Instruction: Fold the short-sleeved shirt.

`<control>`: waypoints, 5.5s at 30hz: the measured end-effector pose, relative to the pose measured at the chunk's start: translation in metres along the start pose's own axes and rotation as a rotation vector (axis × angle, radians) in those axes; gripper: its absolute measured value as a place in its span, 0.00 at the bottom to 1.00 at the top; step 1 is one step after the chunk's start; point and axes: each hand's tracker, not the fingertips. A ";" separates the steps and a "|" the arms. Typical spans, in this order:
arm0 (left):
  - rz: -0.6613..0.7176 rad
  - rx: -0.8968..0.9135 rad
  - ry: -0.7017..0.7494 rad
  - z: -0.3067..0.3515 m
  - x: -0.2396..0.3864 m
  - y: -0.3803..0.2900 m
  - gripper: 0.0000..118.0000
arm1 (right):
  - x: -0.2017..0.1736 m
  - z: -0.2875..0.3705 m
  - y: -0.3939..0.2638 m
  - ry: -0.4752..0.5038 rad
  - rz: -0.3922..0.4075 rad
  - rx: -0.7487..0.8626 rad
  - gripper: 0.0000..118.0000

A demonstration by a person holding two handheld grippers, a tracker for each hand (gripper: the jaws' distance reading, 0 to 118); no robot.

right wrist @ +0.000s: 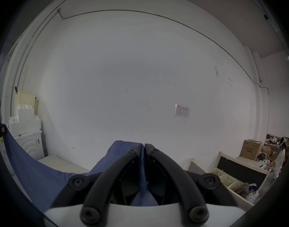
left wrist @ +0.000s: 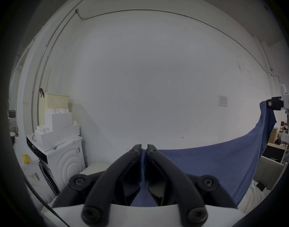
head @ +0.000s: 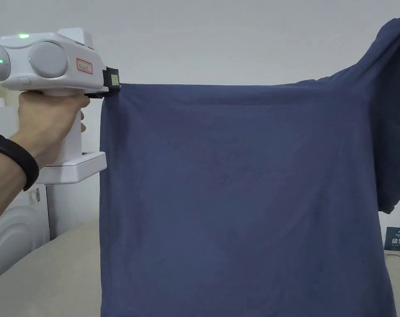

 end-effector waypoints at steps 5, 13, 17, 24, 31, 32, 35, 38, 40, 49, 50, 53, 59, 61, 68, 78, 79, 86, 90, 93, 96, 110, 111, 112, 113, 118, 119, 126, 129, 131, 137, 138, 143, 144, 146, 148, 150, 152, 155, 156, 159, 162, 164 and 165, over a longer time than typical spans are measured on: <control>-0.026 -0.024 0.009 -0.029 0.004 -0.015 0.04 | -0.013 -0.025 -0.011 0.000 0.014 -0.006 0.03; -0.039 -0.086 0.047 -0.096 0.004 -0.053 0.04 | -0.039 -0.084 -0.037 -0.020 0.026 -0.051 0.03; -0.065 -0.108 0.055 -0.119 0.004 -0.062 0.04 | -0.047 -0.104 -0.044 -0.019 0.042 -0.054 0.03; -0.071 -0.098 0.047 -0.145 0.007 -0.073 0.04 | -0.053 -0.122 -0.052 -0.026 0.059 -0.068 0.03; -0.038 -0.214 0.008 -0.155 0.015 -0.155 0.04 | -0.069 -0.147 -0.135 0.073 -0.003 -0.174 0.03; -0.001 -0.258 -0.008 -0.155 0.013 -0.175 0.04 | -0.072 -0.149 -0.155 0.099 -0.030 -0.194 0.03; 0.051 -0.343 -0.025 -0.155 0.009 -0.233 0.04 | -0.079 -0.150 -0.213 0.163 -0.097 -0.237 0.03; 0.086 -0.410 -0.072 -0.136 0.009 -0.277 0.04 | -0.079 -0.135 -0.263 0.241 -0.091 -0.288 0.03; 0.136 -0.391 -0.070 -0.108 0.007 -0.300 0.04 | -0.070 -0.109 -0.297 0.235 -0.110 -0.284 0.03; 0.177 -0.470 -0.189 0.078 -0.019 -0.412 0.04 | -0.026 0.097 -0.447 0.376 -0.202 -0.413 0.03; 0.201 -0.490 -0.179 0.103 -0.023 -0.425 0.04 | -0.024 0.124 -0.462 0.350 -0.228 -0.412 0.03; 0.233 -0.507 -0.179 0.173 -0.034 -0.456 0.04 | -0.011 0.207 -0.502 0.333 -0.260 -0.446 0.03; 0.303 -0.580 -0.150 0.286 -0.043 -0.499 0.04 | 0.007 0.348 -0.551 0.188 -0.326 -0.540 0.03; 0.342 -0.608 -0.127 0.311 -0.044 -0.508 0.04 | 0.012 0.379 -0.559 0.215 -0.311 -0.592 0.03; 0.372 -0.638 -0.122 0.329 -0.036 -0.522 0.04 | 0.004 0.408 -0.563 0.227 -0.241 -0.644 0.03; 0.312 -0.641 -0.087 0.276 -0.042 -0.518 0.09 | 0.002 0.328 -0.576 0.237 -0.223 -0.605 0.06; 0.293 -0.655 -0.082 0.274 -0.042 -0.518 0.22 | 0.001 0.321 -0.577 0.242 -0.209 -0.618 0.18; 0.199 -0.592 0.042 0.281 -0.049 -0.499 0.86 | -0.005 0.310 -0.572 0.134 -0.095 -0.534 0.88; 0.158 -0.553 0.017 0.290 -0.036 -0.474 0.86 | -0.012 0.313 -0.563 0.156 -0.154 -0.508 0.88; 0.086 -0.493 -0.007 0.294 -0.019 -0.455 0.86 | -0.018 0.313 -0.555 0.195 -0.216 -0.509 0.88; 0.067 -0.440 -0.036 0.296 -0.005 -0.439 0.86 | -0.025 0.314 -0.547 0.229 -0.274 -0.463 0.88; -0.024 -0.334 -0.016 0.319 0.034 -0.423 0.19 | -0.050 0.337 -0.527 0.261 -0.286 -0.406 0.38; 0.000 -0.344 -0.038 0.321 0.032 -0.423 0.15 | -0.050 0.339 -0.528 0.256 -0.285 -0.405 0.27; 0.033 -0.351 -0.052 0.322 0.030 -0.423 0.04 | -0.050 0.340 -0.529 0.257 -0.285 -0.407 0.06; 0.066 -0.358 -0.056 0.324 0.029 -0.424 0.00 | -0.050 0.342 -0.531 0.250 -0.288 -0.415 0.00; 0.055 -0.380 -0.055 0.335 0.031 -0.435 0.00 | -0.046 0.348 -0.535 0.230 -0.352 -0.447 0.00; 0.049 -0.393 -0.060 0.336 0.031 -0.436 0.00 | -0.045 0.348 -0.536 0.235 -0.352 -0.446 0.00; 0.060 -0.461 -0.023 0.339 0.021 -0.453 0.00 | -0.051 0.348 -0.540 0.275 -0.340 -0.473 0.00; 0.048 -0.487 -0.021 0.340 0.020 -0.460 0.00 | -0.057 0.347 -0.542 0.279 -0.311 -0.484 0.00; 0.026 -0.545 -0.038 0.336 0.018 -0.471 0.04 | -0.060 0.348 -0.541 0.289 -0.317 -0.489 0.00; -0.002 -0.769 -0.039 0.325 0.019 -0.516 0.56 | -0.067 0.350 -0.547 0.325 -0.313 -0.527 0.00; -0.011 -0.761 -0.035 0.326 0.021 -0.522 0.57 | -0.068 0.351 -0.549 0.326 -0.303 -0.531 0.00; -0.020 -0.874 -0.063 0.312 0.026 -0.547 0.57 | -0.070 0.349 -0.553 0.331 -0.309 -0.556 0.00; -0.024 -0.890 -0.068 0.308 0.026 -0.551 0.57 | -0.070 0.348 -0.554 0.333 -0.312 -0.562 0.00; -0.036 -0.928 -0.055 0.299 0.028 -0.559 0.57 | -0.070 0.348 -0.554 0.333 -0.310 -0.567 0.00; -0.057 -0.945 -0.042 0.288 0.028 -0.562 0.57 | -0.069 0.347 -0.555 0.332 -0.302 -0.575 0.00; -0.056 -0.983 -0.024 0.277 0.026 -0.566 0.57 | -0.068 0.347 -0.556 0.323 -0.305 -0.579 0.00; -0.041 -1.016 -0.026 0.266 0.022 -0.572 0.57 | -0.067 0.346 -0.558 0.318 -0.315 -0.590 0.00; -0.046 -1.062 -0.025 0.255 0.024 -0.580 0.56 | -0.064 0.346 -0.561 0.307 -0.318 -0.599 0.00; -0.053 -1.078 -0.026 0.251 0.025 -0.582 0.56 | -0.064 0.347 -0.562 0.302 -0.316 -0.604 0.00; -0.059 -1.089 -0.021 0.248 0.027 -0.582 0.54 | -0.060 0.347 -0.568 0.286 -0.319 -0.617 0.01; -0.038 -1.082 -0.031 0.252 0.025 -0.577 0.21 | -0.057 0.347 -0.573 0.259 -0.320 -0.638 0.02; -0.019 -1.063 -0.053 0.254 0.025 -0.572 0.07 | -0.052 0.346 -0.579 0.224 -0.291 -0.671 0.14; -0.020 -1.066 -0.055 0.255 0.026 -0.570 0.07 | -0.048 0.344 -0.584 0.194 -0.270 -0.697 0.30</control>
